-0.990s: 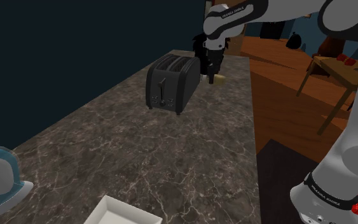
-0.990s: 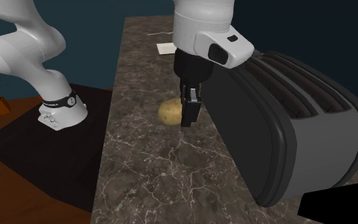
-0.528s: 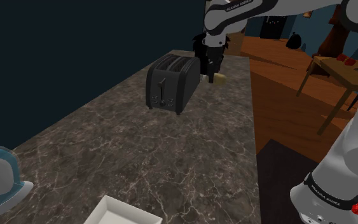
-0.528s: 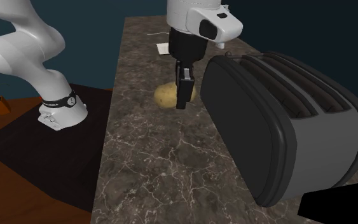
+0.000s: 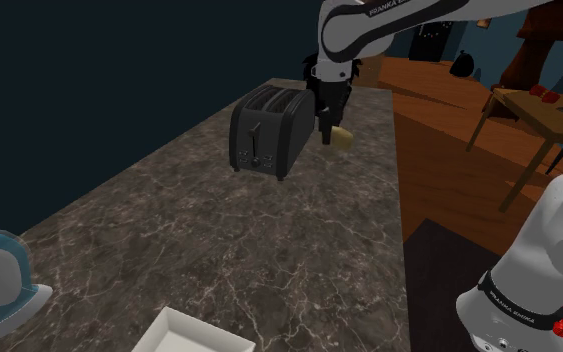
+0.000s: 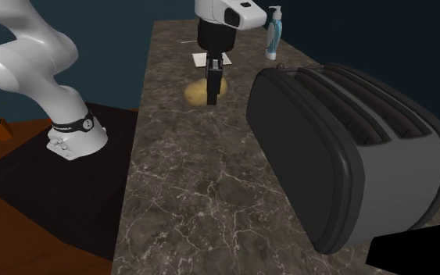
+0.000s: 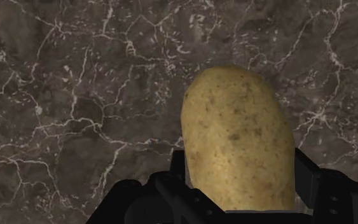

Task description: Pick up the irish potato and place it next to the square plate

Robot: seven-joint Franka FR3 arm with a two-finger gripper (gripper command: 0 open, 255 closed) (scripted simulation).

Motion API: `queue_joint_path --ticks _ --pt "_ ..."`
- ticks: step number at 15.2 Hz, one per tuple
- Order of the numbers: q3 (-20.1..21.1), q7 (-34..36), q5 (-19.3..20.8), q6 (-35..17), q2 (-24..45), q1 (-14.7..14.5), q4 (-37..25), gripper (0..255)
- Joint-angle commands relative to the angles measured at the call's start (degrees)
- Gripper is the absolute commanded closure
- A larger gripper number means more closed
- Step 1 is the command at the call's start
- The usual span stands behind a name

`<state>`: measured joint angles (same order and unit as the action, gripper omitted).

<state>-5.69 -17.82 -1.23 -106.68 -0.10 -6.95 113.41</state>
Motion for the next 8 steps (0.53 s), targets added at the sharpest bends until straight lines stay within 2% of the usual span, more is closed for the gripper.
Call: queue_joint_path --ticks 1,8 --pt "1.2 2.5 -0.1 -0.7 -2.6 -1.2 3.2 255" --pt "6.3 11.3 -1.5 -1.8 -8.8 -5.5 10.3 255"
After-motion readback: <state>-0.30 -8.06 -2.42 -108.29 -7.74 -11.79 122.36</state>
